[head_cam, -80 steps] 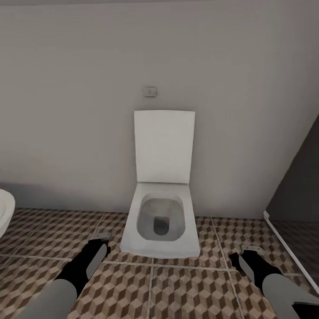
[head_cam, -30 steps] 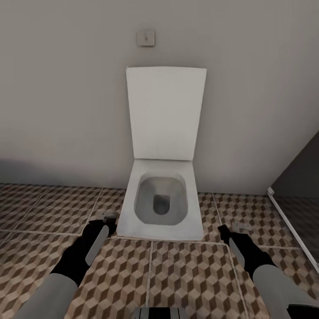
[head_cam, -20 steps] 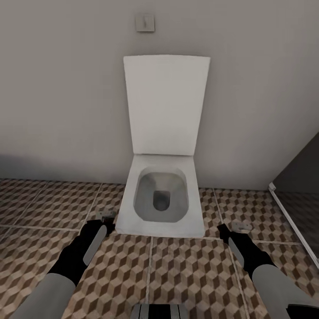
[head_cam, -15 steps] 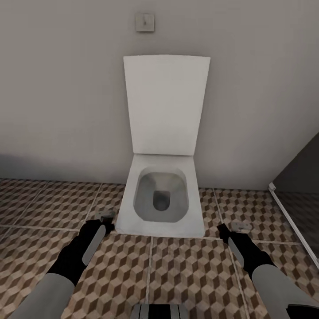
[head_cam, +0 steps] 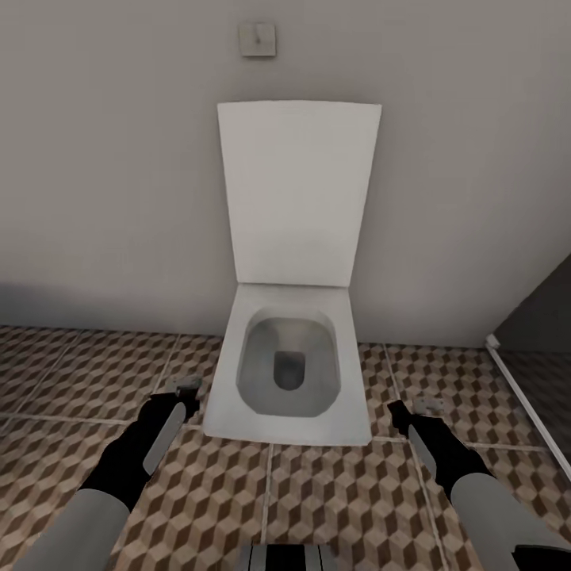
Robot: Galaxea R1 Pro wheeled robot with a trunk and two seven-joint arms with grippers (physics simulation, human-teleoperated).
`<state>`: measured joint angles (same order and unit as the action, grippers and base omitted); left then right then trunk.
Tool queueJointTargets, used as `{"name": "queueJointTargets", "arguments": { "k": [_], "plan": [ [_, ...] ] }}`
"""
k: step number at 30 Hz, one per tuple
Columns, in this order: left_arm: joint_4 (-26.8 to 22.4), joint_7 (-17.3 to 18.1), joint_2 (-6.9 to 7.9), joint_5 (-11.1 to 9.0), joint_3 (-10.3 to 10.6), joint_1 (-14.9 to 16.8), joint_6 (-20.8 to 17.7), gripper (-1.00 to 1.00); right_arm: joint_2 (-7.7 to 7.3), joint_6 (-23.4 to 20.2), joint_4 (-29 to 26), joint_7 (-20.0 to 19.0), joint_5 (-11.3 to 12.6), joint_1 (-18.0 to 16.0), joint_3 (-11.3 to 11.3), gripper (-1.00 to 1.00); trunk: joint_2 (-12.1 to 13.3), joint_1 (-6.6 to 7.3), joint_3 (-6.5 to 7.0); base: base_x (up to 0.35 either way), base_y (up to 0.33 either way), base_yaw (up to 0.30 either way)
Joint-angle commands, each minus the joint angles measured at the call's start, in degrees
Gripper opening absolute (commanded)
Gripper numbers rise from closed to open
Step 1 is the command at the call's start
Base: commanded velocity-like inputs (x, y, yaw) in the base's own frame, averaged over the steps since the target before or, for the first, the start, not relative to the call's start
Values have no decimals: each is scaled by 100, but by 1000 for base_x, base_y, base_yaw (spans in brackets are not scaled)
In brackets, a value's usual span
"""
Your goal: Take the four mousetraps from the cabinet in the bathroom and place them on the bathroom floor. Make sure all four end up on the same floor surface, and ensure that at least two of them are either under or directly next to the same bathroom sink.
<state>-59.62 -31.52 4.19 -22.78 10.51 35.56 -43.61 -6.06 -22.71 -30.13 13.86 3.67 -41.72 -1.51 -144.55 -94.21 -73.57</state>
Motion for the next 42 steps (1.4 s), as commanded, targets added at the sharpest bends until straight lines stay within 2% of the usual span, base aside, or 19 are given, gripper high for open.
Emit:
{"name": "queueJointTargets", "arguments": {
  "k": [1,5,14,26,36,42],
  "plan": [
    [-6,-57,10,-60,22,3,12,-100,0,-23,-11,12,46,-1,1,-100,-2,-2,-5,298,0,0],
    [-6,-60,18,-60,22,3,167,-100,0,-23,-11,12,46,-2,1,-100,-2,-2,-5,312,0,0],
    [-3,-64,21,-60,22,3,223,-100,0,-26,-11,12,47,-3,1,-100,-2,-2,-5,259,0,0],
    [-5,-65,21,-60,22,3,182,-100,8,-32,-11,106,33,-2,1,-100,-2,-2,-5,25,0,-139],
    [-3,-65,21,-63,22,3,173,-100,9,-32,-11,135,36,-1,1,-100,-2,-2,-5,3,4,-22],
    [0,-65,27,-68,22,3,173,-100,9,-31,-11,135,38,-2,1,-100,-2,-2,-5,89,174,-2]
  ]
}}
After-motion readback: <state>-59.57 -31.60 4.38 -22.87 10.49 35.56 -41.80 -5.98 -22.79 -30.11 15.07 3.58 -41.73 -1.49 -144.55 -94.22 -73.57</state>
